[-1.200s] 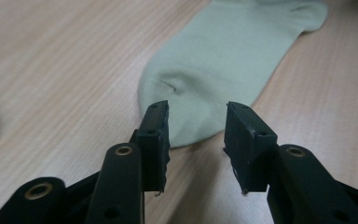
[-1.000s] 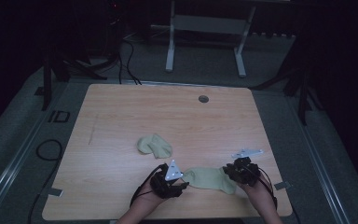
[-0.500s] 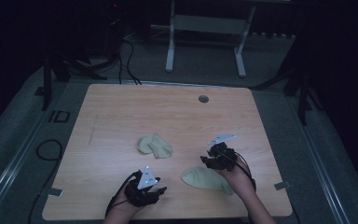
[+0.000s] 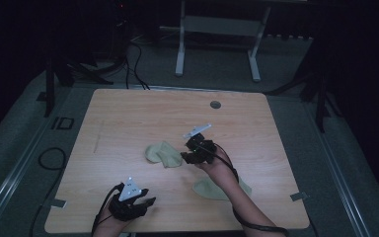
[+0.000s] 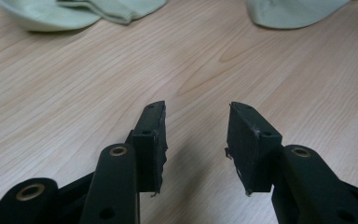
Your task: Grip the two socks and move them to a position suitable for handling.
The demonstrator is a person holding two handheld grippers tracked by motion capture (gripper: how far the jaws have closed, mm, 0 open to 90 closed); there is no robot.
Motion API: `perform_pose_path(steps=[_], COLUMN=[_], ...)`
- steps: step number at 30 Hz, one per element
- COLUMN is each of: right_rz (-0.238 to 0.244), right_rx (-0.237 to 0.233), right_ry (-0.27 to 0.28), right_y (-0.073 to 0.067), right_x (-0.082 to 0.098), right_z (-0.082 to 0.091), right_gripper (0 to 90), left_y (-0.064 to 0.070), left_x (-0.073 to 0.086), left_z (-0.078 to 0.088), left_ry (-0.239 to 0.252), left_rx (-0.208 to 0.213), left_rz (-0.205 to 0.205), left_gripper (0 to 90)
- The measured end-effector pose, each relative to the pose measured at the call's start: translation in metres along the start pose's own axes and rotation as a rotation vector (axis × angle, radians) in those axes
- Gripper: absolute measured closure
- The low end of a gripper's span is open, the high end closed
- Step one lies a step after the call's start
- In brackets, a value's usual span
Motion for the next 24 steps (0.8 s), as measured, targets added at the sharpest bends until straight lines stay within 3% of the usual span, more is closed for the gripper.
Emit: perform_pose_path(steps=[1,6,11,12,14,17,20,24], right_rz=[0.0,0.001,0.008,0.015,0.004,-0.014,-0.031,0.01], right_rx=[0.0,-0.056,-0.061,-0.042,-0.035,-0.016,-0.025,0.01], right_ry=[0.0,-0.015,-0.034,-0.045,-0.049,-0.066,-0.085,-0.119], right_y=[0.0,-0.024,-0.035,-0.039,-0.039,-0.039,-0.04,-0.042], right_x=[0.0,-0.023,-0.031,-0.034,-0.034,-0.035,-0.035,-0.031], right_z=[0.0,-0.032,-0.054,-0.066,-0.071,-0.091,-0.101,-0.112], right_gripper=[56.9,50.7,47.7,45.8,45.2,43.3,42.1,44.2], left_y=[0.0,-0.001,-0.001,-0.001,0.0,-0.001,-0.003,-0.003], left_x=[0.0,0.003,0.003,0.003,0.003,0.004,0.004,0.004], left_z=[0.0,0.0,0.0,0.0,0.001,-0.001,-0.001,0.001], left_ry=[0.0,-0.003,0.001,0.005,0.008,0.005,0.009,0.012], left_rx=[0.0,-0.003,-0.006,-0.006,-0.006,-0.017,-0.023,-0.034], left_rz=[0.0,0.008,0.003,0.003,0.007,0.018,0.034,0.035], left_gripper=[56.7,56.7,56.6,56.5,56.4,48.5,44.3,41.6])
Point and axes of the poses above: each handheld gripper's, and its own axes: z roughly backward along the jaws, x roughly out of its underside, y roughly to its right, the point moved 5 cm from there along -z, roughly forward along the jaws, and after that the axes turned 4 degrees about -z, right-handed, at the moved point
